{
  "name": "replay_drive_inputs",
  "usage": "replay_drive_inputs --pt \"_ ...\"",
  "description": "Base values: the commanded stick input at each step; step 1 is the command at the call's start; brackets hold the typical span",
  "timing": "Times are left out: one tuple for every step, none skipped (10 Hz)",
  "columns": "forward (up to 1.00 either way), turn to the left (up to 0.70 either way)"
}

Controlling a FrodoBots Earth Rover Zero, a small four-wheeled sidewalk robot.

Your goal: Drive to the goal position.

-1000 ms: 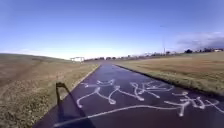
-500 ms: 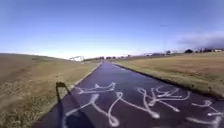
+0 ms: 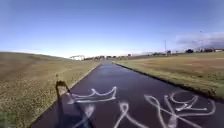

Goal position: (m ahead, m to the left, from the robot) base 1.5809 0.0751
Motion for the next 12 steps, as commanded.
replay_drive_inputs --pt "1.00 0.00" --pt "0.53 0.00" --pt "0.07 0.00" --pt "0.07 0.00" --pt "0.07 0.00" --pt "0.06 0.00" --pt "0.07 0.00" --pt "0.07 0.00" --pt "0.07 0.00" --pt "0.06 0.00" --pt "0.06 0.00" --pt "0.07 0.00"
